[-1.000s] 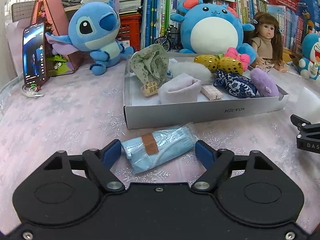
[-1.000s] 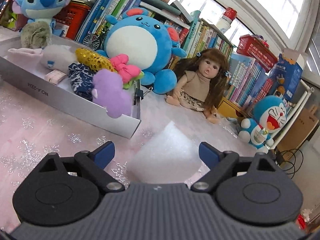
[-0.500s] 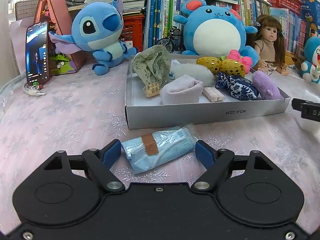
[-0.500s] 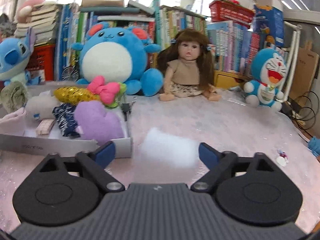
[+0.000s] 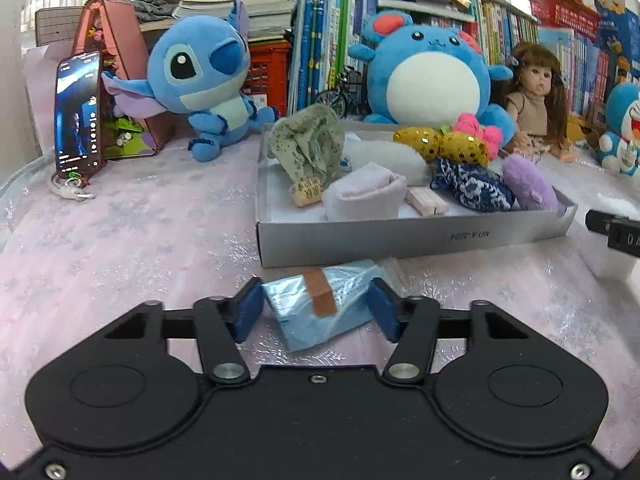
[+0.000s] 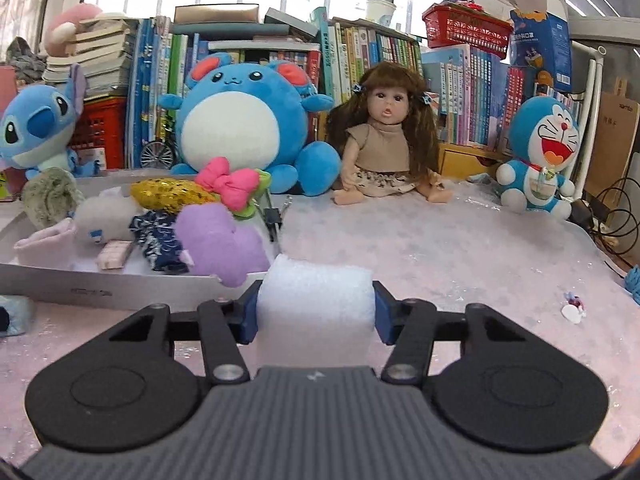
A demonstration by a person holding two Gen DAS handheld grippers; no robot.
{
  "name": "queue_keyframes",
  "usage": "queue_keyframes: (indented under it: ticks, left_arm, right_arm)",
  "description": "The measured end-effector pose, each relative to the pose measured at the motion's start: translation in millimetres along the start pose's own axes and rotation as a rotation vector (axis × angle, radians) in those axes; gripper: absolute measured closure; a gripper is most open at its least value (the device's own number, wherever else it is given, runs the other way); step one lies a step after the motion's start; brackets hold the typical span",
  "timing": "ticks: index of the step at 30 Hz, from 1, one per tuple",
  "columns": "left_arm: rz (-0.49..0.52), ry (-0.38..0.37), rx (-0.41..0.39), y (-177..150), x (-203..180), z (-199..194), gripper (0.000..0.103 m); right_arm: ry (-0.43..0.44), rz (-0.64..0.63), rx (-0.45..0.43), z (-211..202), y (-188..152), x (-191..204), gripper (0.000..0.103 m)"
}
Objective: Organize soft objects
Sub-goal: 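Close the right gripper on the white foam block while the left lowers over the blue packet, then lift the foam block with the right gripper while the left closes on the blue packet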
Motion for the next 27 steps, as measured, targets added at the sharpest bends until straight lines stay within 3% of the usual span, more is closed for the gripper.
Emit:
queue_keyframes:
  ticks: [5, 14, 18, 27]
  left_arm:
    - [0.028, -0.004, -0.017, 2.3, 0.6, -4.5, 0.057]
    - [0.016, -0.001, -0.019, 2.5, 2.9, -10.9, 0.058]
    - [0.008, -0.001, -0.012, 0.3, 5.4, -12.4, 0.058]
    - [-0.005, 0.000, -0.006, -2.0, 7.8, -12.5, 0.056]
  right_arm:
    - [0.041, 0.020, -0.032, -8.4, 3.0, 6.5, 0.045]
    - [0.104, -0.062, -0.051, -20.5, 2.4, 23.3, 0.042]
    - [0.192, -0.089, -0.081, -34.8, -1.1, 30.1, 0.031]
    - [0.317, -0.213, -0.093, -74.2, -16.6, 44.3, 0.030]
Point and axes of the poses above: each gripper's, at about its wrist camera, not at the fingertips, and z roughly the way its jaws point, x to its left, y to its top, the point moved 2 cm from there along z, roughly the way its jaws point, and after that the axes turned 12 degrees about -x, right-handed, at the moved point
